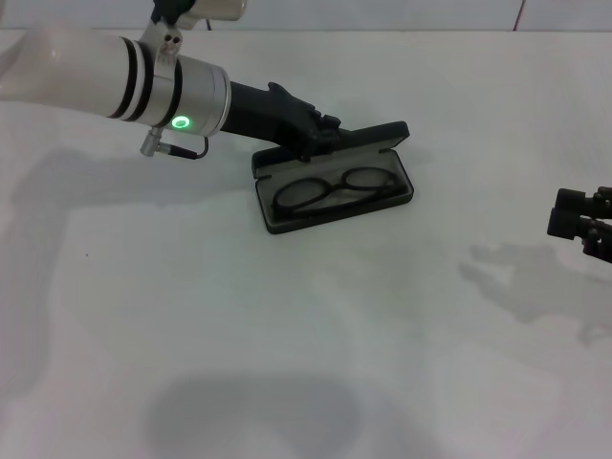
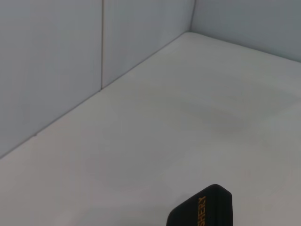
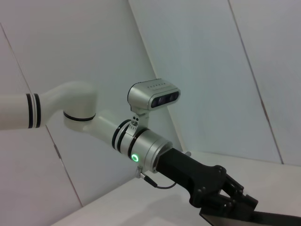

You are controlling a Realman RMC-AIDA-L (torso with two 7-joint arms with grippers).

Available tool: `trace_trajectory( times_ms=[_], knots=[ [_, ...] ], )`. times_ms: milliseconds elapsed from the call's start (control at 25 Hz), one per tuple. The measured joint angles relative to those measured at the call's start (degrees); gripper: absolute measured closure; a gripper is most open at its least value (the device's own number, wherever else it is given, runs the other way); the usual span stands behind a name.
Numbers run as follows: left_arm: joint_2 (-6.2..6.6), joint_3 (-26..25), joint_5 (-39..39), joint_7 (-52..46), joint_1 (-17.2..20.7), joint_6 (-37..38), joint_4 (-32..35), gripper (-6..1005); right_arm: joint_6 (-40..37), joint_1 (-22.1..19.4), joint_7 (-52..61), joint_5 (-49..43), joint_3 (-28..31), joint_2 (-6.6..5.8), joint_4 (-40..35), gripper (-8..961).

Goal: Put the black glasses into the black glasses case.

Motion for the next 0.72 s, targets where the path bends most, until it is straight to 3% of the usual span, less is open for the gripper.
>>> trace_trajectory(
  times_ms=[560,720],
  knots=[
    [-0.63,6.2,0.2,-1.4,0.8,5.1,0.2,766,-0.4,0.3,-0.6,0.2,0.1,-0.08,2.4,666],
    [-1.32,6.6,-0.4,-1.4,2.2,9.2,4.0,765,-0.8,0.0,-0.7,0.2,0.1,-0.10,2.4,667]
  ],
)
